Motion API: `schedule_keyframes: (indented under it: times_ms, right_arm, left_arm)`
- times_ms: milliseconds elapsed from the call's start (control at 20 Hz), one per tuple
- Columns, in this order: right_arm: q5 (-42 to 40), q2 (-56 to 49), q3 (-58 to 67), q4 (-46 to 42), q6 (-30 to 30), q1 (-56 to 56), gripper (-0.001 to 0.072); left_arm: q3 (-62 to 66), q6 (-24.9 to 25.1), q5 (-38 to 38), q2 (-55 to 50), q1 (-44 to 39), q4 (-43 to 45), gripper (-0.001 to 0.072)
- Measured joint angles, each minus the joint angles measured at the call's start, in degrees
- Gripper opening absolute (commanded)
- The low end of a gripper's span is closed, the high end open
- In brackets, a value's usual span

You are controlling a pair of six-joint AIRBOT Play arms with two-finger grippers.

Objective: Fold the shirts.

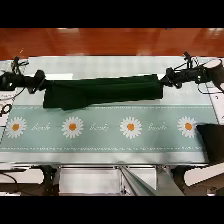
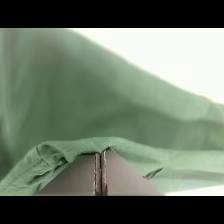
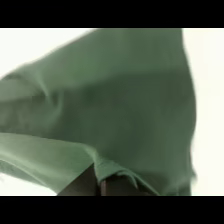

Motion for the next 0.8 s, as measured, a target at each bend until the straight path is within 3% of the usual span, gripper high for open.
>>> schedule_keyframes:
  times_ms: [150, 200, 250, 300, 600, 800]
  right_arm:
    - [0.13, -4.66, 5.62, 0.72, 1.05, 0.20, 0.0020]
    - [0.13, -6.01, 7.08, 1.31, 1.29, 0.24, 0.0091]
    - [0.15, -7.02, 8.09, 1.92, 1.46, 0.26, 0.0341]
    - [-0.13, -7.82, 8.92, 2.54, 1.46, 0.31, 0.0416]
    - [4.72, -8.90, 12.85, 3.32, 1.92, -4.13, 0.0417]
    - [9.81, -5.68, 11.45, -1.44, 2.34, -9.86, 0.0417]
  left_arm:
    - [8.09, -1.73, -1.01, -7.10, -1.36, 0.02, 0.0019]
    - [9.77, -2.14, -1.16, -8.76, -1.62, 0.04, 0.0043]
    - [11.08, -2.36, -1.46, -10.12, -1.84, 0.04, 0.0264]
    - [12.04, -2.60, -1.49, -11.23, -2.03, 0.04, 0.0506]
    - [15.10, -4.24, -9.01, -10.84, 0.39, 5.03, 0.0499]
    - [7.10, -4.74, -5.11, 0.87, 1.88, 9.97, 0.0499]
